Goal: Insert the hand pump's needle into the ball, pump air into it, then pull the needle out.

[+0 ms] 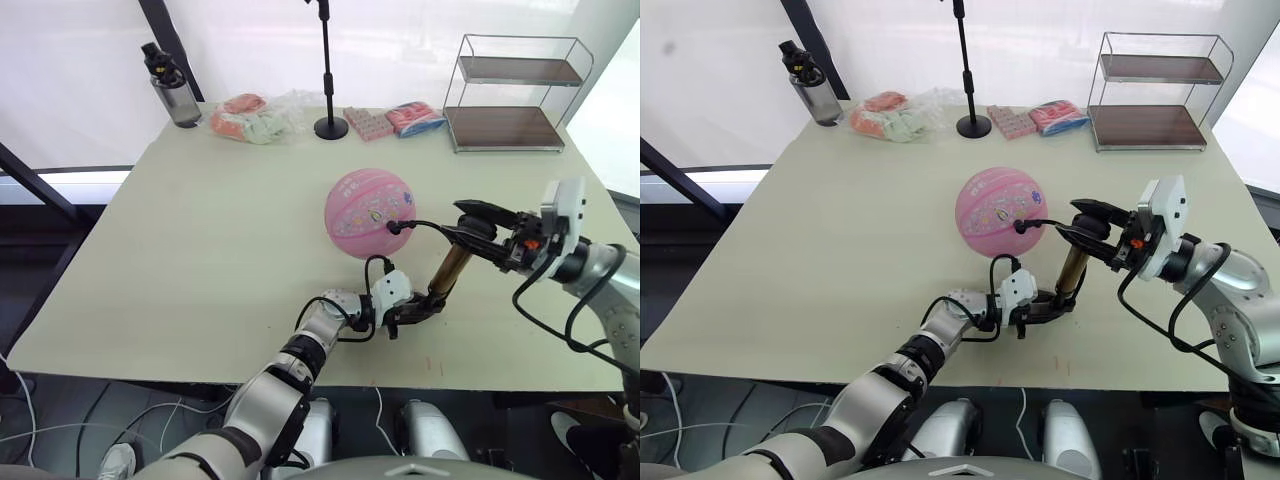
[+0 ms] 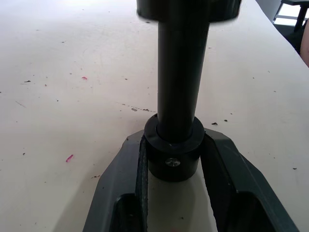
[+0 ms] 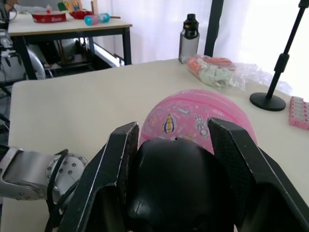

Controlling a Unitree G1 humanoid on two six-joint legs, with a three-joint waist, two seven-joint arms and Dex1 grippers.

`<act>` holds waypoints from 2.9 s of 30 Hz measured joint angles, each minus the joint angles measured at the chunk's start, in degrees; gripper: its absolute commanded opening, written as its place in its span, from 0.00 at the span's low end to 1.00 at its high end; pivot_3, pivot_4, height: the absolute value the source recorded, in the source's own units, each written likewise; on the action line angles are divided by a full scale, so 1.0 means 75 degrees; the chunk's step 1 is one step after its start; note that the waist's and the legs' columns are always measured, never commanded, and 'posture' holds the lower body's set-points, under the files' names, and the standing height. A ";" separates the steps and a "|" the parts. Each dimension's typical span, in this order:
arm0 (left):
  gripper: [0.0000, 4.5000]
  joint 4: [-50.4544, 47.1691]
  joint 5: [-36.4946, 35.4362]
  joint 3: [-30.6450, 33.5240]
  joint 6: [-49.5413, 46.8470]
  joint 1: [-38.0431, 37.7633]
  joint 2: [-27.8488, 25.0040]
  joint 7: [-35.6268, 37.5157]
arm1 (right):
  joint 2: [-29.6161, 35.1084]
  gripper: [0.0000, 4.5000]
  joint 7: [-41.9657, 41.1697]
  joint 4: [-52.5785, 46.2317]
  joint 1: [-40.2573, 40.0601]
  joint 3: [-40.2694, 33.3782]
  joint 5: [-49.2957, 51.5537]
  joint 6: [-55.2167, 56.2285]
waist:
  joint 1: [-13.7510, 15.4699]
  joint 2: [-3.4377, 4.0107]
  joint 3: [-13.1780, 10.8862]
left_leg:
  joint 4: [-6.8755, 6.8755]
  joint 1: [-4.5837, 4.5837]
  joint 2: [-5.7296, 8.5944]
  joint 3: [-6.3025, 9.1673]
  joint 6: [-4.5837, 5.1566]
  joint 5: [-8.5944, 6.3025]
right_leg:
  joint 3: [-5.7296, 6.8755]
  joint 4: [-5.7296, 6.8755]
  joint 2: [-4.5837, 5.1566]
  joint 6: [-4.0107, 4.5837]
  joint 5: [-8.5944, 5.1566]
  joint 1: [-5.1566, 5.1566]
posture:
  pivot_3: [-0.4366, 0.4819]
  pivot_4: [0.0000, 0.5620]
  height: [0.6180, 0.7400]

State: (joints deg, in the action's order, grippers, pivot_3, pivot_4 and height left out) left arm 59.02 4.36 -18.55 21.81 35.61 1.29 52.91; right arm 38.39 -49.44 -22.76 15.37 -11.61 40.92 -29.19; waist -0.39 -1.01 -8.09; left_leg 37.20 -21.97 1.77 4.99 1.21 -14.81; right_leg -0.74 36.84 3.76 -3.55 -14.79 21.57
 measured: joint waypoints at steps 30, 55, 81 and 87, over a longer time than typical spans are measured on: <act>0.24 0.0004 0.0073 -0.0012 0.0009 -0.0043 0.0011 -0.0102 | 0.0479 0.42 0.0060 -0.0505 -0.0134 -0.0491 0.0798 -0.0060 | 0.0012 -0.0027 0.0013 | 0.0001 0.0015 -0.0003 -0.0003 0.0000 0.0000 | -0.0002 0.0000 0.0001 -0.0001 -0.0001 -0.0013 | 0.48 0.27 1.00; 0.24 -0.0003 0.0151 -0.0002 0.0010 -0.0117 -0.0006 -0.0107 | -0.0903 0.42 -0.0194 0.0612 -0.1534 0.1101 -0.1484 0.1934 | 0.0003 -0.0065 0.0101 | -0.0008 0.0022 -0.0004 0.0003 -0.0001 -0.0001 | 0.0002 -0.0002 -0.0006 0.0002 -0.0003 -0.0015 | 0.48 0.27 1.00; 0.24 -0.0007 0.0138 0.0008 0.0040 -0.0015 0.0107 -0.0107 | 0.1129 0.42 0.0066 -0.0054 0.0594 -0.0830 0.1754 -0.1147 | 0.0126 -0.0001 -0.0018 | 0.0003 -0.0009 -0.0002 -0.0005 0.0000 0.0000 | -0.0003 -0.0005 0.0001 0.0000 0.0000 0.0007 | 0.48 0.27 1.00; 0.24 -0.0007 0.0137 0.0010 0.0040 -0.0016 0.0106 -0.0108 | 0.1563 0.42 0.0053 0.0046 0.1026 -0.1018 0.2147 -0.1468 | 0.0126 -0.0002 -0.0019 | 0.0003 -0.0010 -0.0003 -0.0005 0.0000 0.0000 | -0.0005 -0.0006 0.0002 0.0000 0.0000 0.0008 | 0.48 0.27 1.00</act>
State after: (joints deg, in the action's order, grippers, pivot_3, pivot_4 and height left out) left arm 58.97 5.38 -18.48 22.11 35.49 2.08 52.10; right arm 50.11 -49.04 -22.42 23.07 -19.24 57.03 -40.20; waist 0.56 -1.02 -8.24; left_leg 37.22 -22.05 1.75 4.95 1.22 -14.81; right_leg -0.77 36.80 3.78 -3.55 -14.79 21.63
